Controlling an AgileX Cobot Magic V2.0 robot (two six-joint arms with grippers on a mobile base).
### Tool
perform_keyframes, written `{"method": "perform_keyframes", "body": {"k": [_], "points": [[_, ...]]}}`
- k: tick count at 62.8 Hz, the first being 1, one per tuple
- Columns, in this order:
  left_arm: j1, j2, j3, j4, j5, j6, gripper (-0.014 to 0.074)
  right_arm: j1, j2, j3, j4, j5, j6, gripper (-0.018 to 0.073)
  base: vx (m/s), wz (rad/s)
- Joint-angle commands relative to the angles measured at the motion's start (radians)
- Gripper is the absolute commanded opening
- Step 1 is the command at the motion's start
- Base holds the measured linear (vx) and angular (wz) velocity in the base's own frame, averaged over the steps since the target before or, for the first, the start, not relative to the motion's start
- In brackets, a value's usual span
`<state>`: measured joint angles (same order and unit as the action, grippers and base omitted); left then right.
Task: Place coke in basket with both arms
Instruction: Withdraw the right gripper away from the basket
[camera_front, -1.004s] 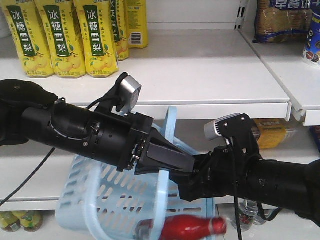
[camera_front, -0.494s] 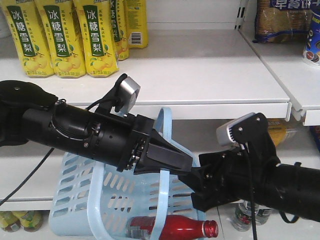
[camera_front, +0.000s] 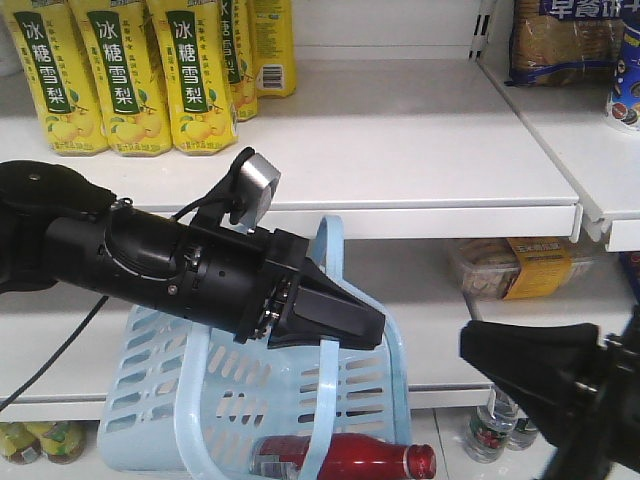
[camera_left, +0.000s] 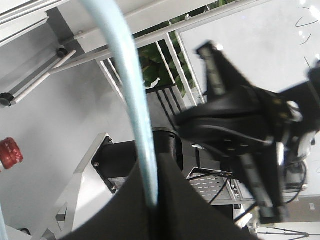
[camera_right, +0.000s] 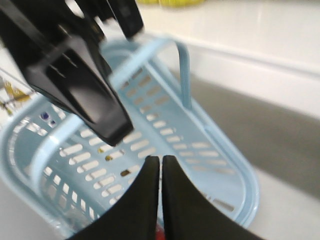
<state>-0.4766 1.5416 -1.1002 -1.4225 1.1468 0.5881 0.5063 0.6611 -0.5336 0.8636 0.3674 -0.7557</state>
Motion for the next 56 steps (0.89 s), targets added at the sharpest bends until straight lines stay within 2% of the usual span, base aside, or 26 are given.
{"method": "perform_keyframes", "body": {"k": [1,9,17,23,28,35,42,56], "points": [[0.001,-0.047,-0.036,-0.125,0.014,0.021,-0.0006,-0.006,-0.091,-0.026,-0.145,0.003,0.119,-0.0004,0.00,0.00],[0.001,-0.047,-0.036,-0.125,0.014,0.021,-0.0006,-0.006,-0.164,-0.026,-0.407,0.060,0.344,-0.0004,0.00,0.00],[0.001,-0.047,-0.036,-0.125,0.014,0.021,-0.0006,-0.006,-0.200,-0.026,-0.735,0.143,0.630,-0.0004,0.00,0.00],[0.001,-0.047,-0.036,-0.125,0.014,0.021,-0.0006,-0.006,-0.209,-0.026,-0.916,0.218,0.817,-0.0004,0.00,0.00],[0.001,-0.047,-0.036,-0.125,0.014,0.021,-0.0006,-0.006,-0.223,0.005,-1.026,0.235,0.914,-0.0004,0.00,0.00],[0.001,-0.047,-0.036,-0.125,0.014,0.021,-0.0006,-0.006,-0.258,0.116,-1.091,0.173,1.002,-0.0004,0.00,0.00],[0.001,-0.047,-0.036,-0.125,0.014,0.021,-0.0006,-0.006,-0.307,0.193,-1.086,0.046,1.076,-0.0004,0.00,0.00],[0.001,-0.047,-0.036,-0.125,0.014,0.021,-0.0006,-0.004,-0.336,0.191,-1.120,0.021,1.086,-0.0004,0.00,0.00]]}}
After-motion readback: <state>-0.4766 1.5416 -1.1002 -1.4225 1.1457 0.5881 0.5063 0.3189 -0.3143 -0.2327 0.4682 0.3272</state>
